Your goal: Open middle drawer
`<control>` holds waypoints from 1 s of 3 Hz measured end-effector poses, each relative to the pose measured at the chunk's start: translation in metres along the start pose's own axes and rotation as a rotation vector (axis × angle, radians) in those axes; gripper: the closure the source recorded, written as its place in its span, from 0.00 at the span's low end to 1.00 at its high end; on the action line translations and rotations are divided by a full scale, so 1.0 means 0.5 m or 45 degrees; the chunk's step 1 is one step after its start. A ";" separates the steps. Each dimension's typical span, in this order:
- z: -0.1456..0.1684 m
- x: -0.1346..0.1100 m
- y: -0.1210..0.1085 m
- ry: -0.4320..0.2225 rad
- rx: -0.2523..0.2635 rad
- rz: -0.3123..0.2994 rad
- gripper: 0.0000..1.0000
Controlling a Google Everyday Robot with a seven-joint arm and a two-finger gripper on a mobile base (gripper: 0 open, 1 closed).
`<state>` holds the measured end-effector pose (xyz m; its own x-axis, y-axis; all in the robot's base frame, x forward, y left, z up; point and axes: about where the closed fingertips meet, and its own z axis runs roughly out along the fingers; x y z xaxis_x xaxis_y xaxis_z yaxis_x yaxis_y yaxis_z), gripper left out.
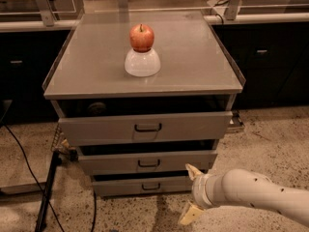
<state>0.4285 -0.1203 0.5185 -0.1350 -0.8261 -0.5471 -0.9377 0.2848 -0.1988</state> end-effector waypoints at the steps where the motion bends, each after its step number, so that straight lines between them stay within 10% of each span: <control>1: 0.058 0.002 -0.050 -0.085 0.056 -0.036 0.00; 3: 0.190 0.005 -0.163 -0.087 0.073 -0.051 0.00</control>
Offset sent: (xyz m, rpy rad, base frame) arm 0.1139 0.0266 -0.0701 0.0760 -0.1135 0.0215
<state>0.5351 -0.0993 0.4562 -0.0736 -0.8029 -0.5916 -0.9217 0.2813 -0.2671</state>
